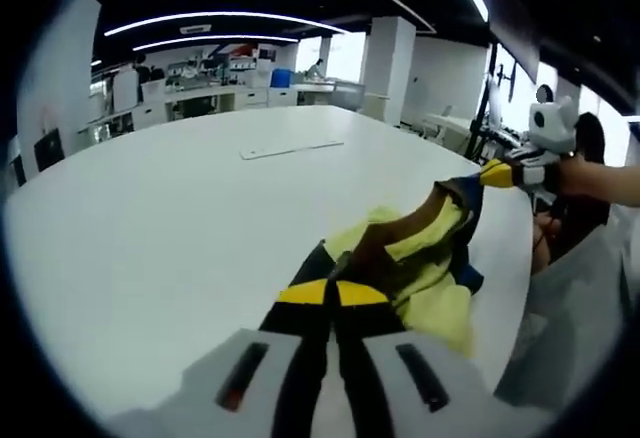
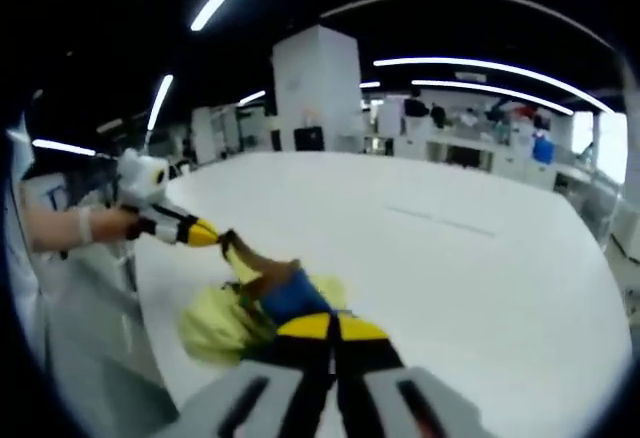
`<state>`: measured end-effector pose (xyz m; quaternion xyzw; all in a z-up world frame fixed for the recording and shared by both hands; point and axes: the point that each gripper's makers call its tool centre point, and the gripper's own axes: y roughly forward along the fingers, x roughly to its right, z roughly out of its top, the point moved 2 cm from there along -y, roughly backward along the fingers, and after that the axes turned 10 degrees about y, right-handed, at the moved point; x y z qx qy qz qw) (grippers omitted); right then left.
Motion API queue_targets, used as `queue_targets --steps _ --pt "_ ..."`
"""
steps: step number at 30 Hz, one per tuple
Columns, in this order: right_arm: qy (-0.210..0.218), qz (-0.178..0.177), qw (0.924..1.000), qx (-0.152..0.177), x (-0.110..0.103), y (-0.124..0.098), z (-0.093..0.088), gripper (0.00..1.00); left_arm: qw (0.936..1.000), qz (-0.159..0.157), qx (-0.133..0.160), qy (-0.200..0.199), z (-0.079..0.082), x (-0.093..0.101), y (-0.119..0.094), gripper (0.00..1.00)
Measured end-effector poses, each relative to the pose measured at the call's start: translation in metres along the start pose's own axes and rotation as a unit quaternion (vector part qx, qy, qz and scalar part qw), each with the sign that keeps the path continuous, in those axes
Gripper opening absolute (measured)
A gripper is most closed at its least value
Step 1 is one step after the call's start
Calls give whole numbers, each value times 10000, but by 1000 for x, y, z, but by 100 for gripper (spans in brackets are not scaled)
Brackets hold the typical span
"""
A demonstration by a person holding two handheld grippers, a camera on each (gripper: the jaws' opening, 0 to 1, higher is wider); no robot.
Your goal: Fold the garment on the visible template until the final outline fits inside the template.
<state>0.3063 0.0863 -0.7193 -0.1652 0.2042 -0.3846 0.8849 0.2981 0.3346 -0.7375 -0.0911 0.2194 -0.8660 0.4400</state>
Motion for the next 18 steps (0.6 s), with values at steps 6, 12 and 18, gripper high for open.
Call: queue_targets --steps 6,12,18 --pt "-36 -72 9994 327 0 -12 26 0 9998 -82 156 -34 19 -1 -5 0" --pt "-128 -42 9977 670 -8 -26 55 0 9990 -58 424 137 46 -6 -21 0" --pt "-205 75 9935 1121 -21 -45 94 0 9957 50 876 306 87 -15 -42 0"
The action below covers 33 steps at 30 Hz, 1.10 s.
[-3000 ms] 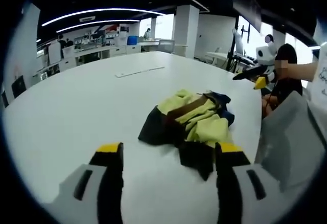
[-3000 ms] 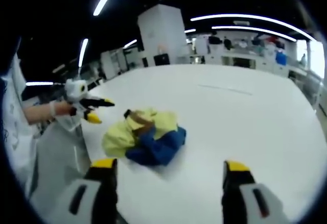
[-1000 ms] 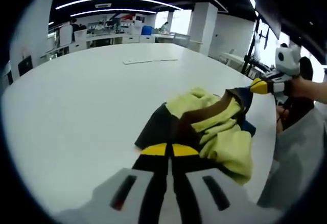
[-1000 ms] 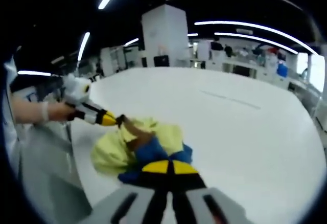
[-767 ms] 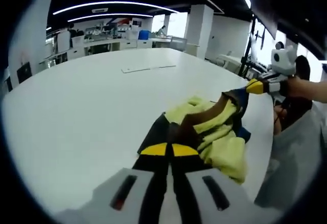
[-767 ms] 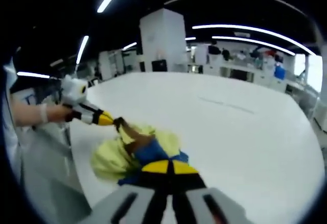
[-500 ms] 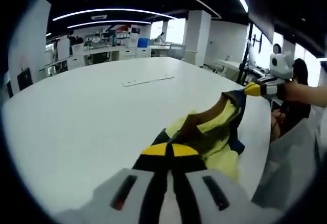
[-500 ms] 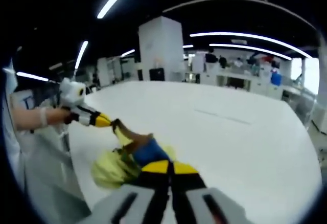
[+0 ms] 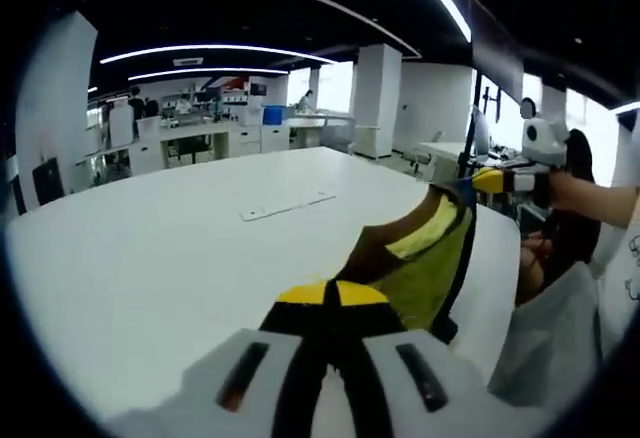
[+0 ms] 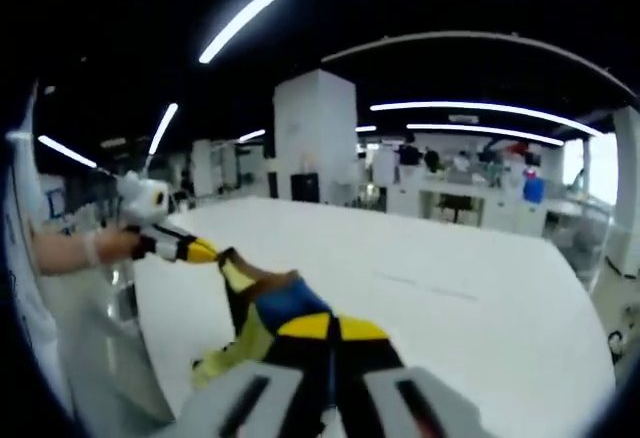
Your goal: Fold the garment on the visible template until the final outline fits inside the template.
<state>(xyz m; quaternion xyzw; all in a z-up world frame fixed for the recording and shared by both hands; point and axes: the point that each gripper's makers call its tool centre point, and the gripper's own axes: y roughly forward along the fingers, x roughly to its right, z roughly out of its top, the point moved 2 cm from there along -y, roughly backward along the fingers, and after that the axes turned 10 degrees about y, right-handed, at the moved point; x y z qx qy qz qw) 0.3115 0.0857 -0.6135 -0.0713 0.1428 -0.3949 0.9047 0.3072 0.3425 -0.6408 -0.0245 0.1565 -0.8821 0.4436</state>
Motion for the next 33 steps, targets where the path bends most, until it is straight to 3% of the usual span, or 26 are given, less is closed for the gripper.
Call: queue_targets --steps 7,9,14,19,22,31,33 --pt "-254 99 9976 636 -15 -11 59 0 9974 230 641 234 63 -15 -16 0" --pt "-321 129 9961 817 -18 -13 76 0 9956 267 883 142 80 -20 -19 0" --pt "-512 203 9918 1153 -24 -20 108 0 9929 426 1055 357 107 -21 -26 0" --pt "-663 221 9885 1342 -27 -20 124 0 9890 591 1265 483 126 -34 -27 0" --pt "-512 266 9885 1395 -20 -8 124 0 9899 535 1278 314 123 -41 -16 0" --pt "-43 195 9945 1032 15 34 91 0 9966 419 705 -110 66 -55 36 0" --pt "-34 175 9953 950 23 43 86 0 9970 408 641 -163 58 -66 44 0"
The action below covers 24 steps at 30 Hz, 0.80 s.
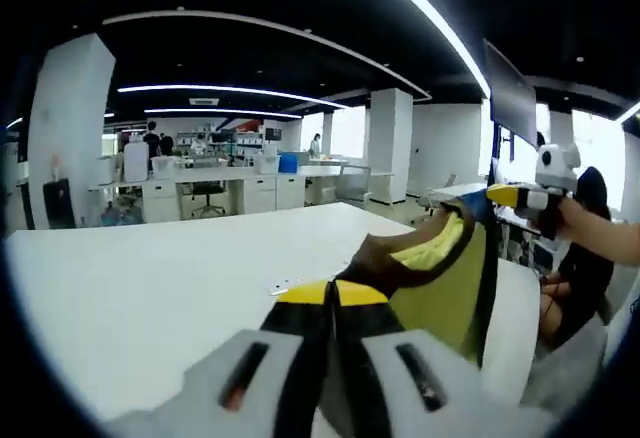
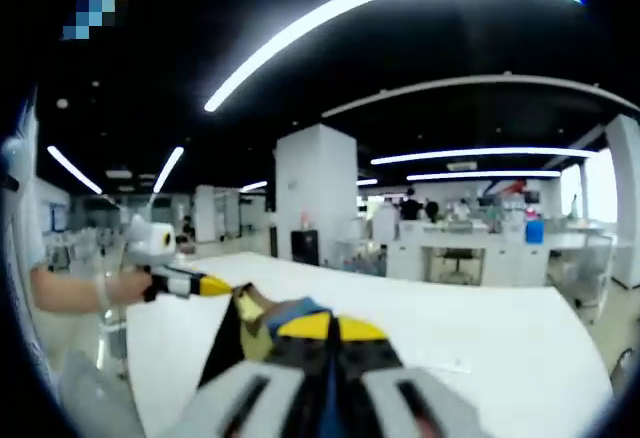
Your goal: Fold the garment on the visible template until the final outline fits inside the template.
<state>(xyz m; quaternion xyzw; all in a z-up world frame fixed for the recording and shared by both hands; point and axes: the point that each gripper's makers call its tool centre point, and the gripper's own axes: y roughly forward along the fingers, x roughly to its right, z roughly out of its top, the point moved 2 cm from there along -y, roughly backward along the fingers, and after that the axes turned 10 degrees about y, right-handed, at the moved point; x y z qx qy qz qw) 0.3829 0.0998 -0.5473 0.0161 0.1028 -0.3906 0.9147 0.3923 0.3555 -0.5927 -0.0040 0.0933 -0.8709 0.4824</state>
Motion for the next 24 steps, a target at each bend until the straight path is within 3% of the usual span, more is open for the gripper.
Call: queue_targets --steps 8,15,18,22,24 --pt "157 -181 9988 -420 45 39 -35 0 9992 55 -388 -92 -33 -20 48 0" --pt "74 -426 9924 -1148 97 90 -92 0 9953 181 -943 -151 -81 -41 95 0" --pt "93 -484 9894 -1368 114 108 -115 0 9925 276 -1188 -18 -102 -51 115 0" --pt "162 -600 9853 -1592 134 127 -142 0 9884 344 -1468 -200 -128 -67 139 0" --pt "184 -637 9827 -1728 144 136 -156 0 9862 386 -1599 -184 -137 -62 144 0"
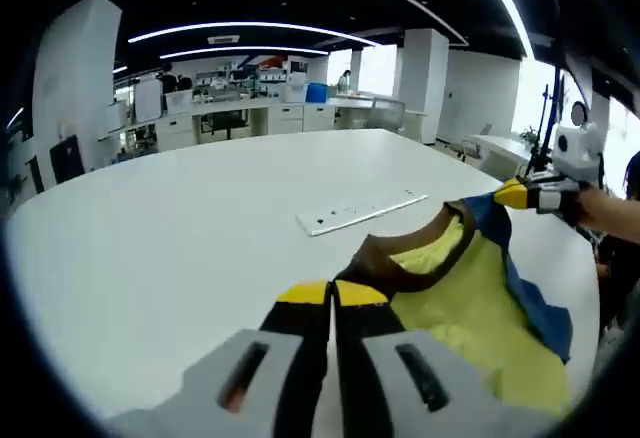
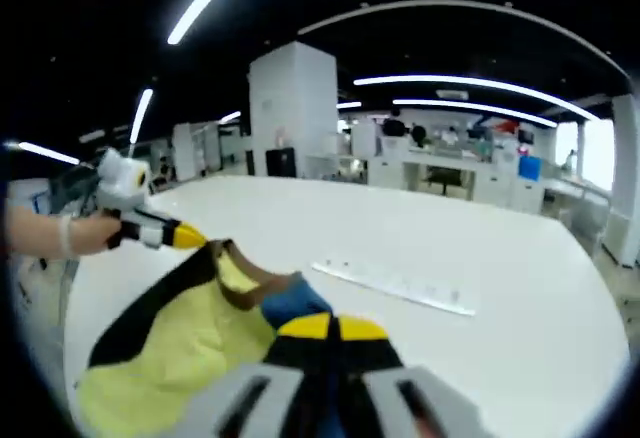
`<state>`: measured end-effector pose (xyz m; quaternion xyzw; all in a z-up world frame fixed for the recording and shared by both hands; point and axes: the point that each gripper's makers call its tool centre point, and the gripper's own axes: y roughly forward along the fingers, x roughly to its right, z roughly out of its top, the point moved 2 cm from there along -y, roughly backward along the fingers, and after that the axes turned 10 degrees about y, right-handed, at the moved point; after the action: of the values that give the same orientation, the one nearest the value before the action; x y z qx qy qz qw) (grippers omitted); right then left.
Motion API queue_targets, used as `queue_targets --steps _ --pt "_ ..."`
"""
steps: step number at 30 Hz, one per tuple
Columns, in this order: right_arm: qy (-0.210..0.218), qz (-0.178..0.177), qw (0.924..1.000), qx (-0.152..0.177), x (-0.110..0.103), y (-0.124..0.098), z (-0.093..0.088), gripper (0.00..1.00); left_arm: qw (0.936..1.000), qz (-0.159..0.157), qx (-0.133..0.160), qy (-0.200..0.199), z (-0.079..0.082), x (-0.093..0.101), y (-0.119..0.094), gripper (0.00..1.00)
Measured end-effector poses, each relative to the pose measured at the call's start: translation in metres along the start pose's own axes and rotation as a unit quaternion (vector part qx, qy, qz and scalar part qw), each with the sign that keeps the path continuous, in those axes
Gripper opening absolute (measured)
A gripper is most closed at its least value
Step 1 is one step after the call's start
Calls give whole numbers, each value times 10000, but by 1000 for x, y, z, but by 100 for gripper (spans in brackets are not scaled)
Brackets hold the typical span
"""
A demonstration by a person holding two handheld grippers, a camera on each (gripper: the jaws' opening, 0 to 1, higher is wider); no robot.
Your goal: Fold the garment on the visible template until the final outline fits inside the template.
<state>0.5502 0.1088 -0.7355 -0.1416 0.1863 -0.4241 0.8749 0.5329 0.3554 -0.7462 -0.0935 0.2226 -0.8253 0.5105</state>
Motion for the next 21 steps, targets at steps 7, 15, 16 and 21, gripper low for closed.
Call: queue_targets --steps 7,15,16,21 --pt "49 -128 9993 -354 24 35 -27 0 9994 20 -334 -48 -24 -5 30 0" --pt "144 -243 9974 -658 35 48 -53 0 9980 48 -630 -25 -40 -17 56 0" --pt "157 -250 9972 -690 37 50 -56 0 9979 40 -641 -23 -40 -15 56 0" --pt "186 -273 9968 -727 36 49 -60 0 9976 54 -685 48 -40 -10 53 0"
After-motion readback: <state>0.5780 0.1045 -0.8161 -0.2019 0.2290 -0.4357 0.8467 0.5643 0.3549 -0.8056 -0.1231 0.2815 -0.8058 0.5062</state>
